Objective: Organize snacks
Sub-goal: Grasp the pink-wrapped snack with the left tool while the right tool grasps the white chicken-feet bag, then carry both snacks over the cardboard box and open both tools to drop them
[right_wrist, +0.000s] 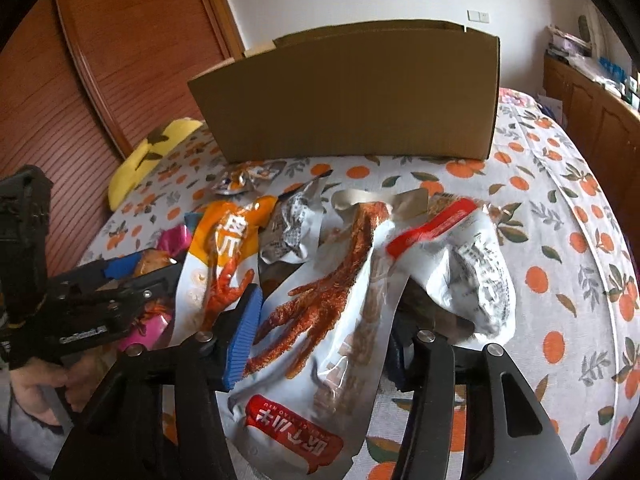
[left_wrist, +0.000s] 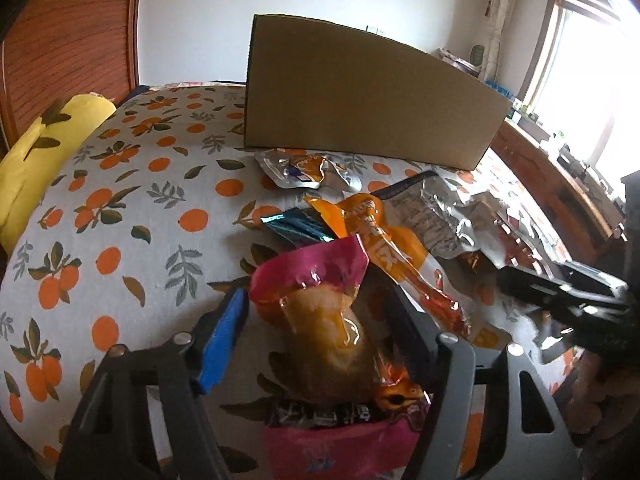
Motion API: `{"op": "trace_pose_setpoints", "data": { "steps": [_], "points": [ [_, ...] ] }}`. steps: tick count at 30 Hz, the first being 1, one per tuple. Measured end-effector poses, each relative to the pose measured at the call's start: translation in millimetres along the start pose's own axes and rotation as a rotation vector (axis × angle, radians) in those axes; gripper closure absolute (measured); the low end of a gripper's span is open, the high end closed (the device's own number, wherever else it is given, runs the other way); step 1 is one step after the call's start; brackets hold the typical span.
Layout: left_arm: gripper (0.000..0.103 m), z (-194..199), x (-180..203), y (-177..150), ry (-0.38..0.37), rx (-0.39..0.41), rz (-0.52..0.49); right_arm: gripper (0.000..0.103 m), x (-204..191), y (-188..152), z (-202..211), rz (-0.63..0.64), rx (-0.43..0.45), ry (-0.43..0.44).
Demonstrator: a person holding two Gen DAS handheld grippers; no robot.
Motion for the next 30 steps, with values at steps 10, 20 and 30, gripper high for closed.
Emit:
{"op": "trace_pose_setpoints", "data": {
  "steps": [10, 20, 30],
  "points": [
    [0.053, 13.5, -10.5, -7.9, -0.017, 0.012, 0.026, 0.049, 1.1, 0.5, 7.6, 0.009, 0.019, 0.036],
    [0.053, 35.7, -6.4, -3.2, -0.009, 0.072, 0.008, 0.05, -9.7, 7.6, 24.7, 0.024, 0.059, 0.082],
    [0.053, 48.0, -7.8, 4.1, -0.003, 0.134, 0.007, 0.05, -10.4, 16.3, 34.6, 0.048, 0.094, 0.062]
  ]
}}
Point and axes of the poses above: each gripper's, at about its wrist camera, not at the fingertips, and z roughly against the way its jaws point, x to its right, y to its top, the point moved 4 cm from there along -z, roughly the way its jaws point, and after that the axes turned 1 degree about y, right-handed, at the moved point
